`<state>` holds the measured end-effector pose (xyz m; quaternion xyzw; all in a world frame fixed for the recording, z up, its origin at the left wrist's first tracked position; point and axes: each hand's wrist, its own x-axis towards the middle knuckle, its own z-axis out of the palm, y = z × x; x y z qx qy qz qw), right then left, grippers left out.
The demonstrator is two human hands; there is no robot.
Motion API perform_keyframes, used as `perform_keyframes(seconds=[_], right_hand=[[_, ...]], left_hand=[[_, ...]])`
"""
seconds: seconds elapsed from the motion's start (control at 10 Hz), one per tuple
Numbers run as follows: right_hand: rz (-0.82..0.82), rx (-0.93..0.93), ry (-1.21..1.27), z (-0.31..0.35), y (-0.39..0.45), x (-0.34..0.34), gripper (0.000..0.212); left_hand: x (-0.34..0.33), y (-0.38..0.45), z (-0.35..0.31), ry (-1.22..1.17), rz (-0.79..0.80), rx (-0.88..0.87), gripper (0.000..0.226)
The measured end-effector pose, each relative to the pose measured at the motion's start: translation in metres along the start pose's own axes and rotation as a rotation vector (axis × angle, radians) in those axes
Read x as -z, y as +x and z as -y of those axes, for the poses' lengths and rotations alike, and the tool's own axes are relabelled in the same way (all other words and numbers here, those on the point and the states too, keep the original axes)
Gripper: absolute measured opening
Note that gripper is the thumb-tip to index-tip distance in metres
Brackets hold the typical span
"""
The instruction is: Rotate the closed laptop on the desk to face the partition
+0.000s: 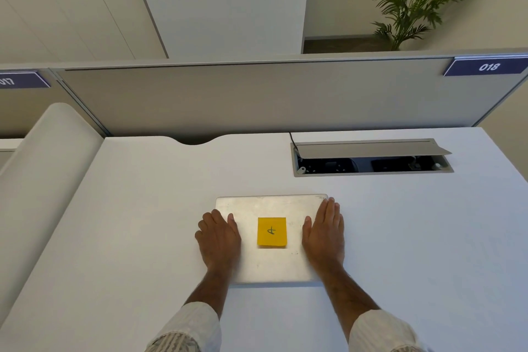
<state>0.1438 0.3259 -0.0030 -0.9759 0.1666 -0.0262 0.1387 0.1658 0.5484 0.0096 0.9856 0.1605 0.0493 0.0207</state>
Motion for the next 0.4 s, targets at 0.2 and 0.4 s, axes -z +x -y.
perform_keyframes(seconds=[0.2,0.4], right_hand=[[0.072,0.13,0.008,0.007,0.0,0.006,0.066],[0.092,0.236,-0.011,0.015,-0.004,0.022,0.067]], left_hand=[[0.011,-0.008,-0.009,-0.13,-0.009,-0.149,0.027],[0.03,-0.024,-0.023,-0.241,-0.065,-0.282,0.054]])
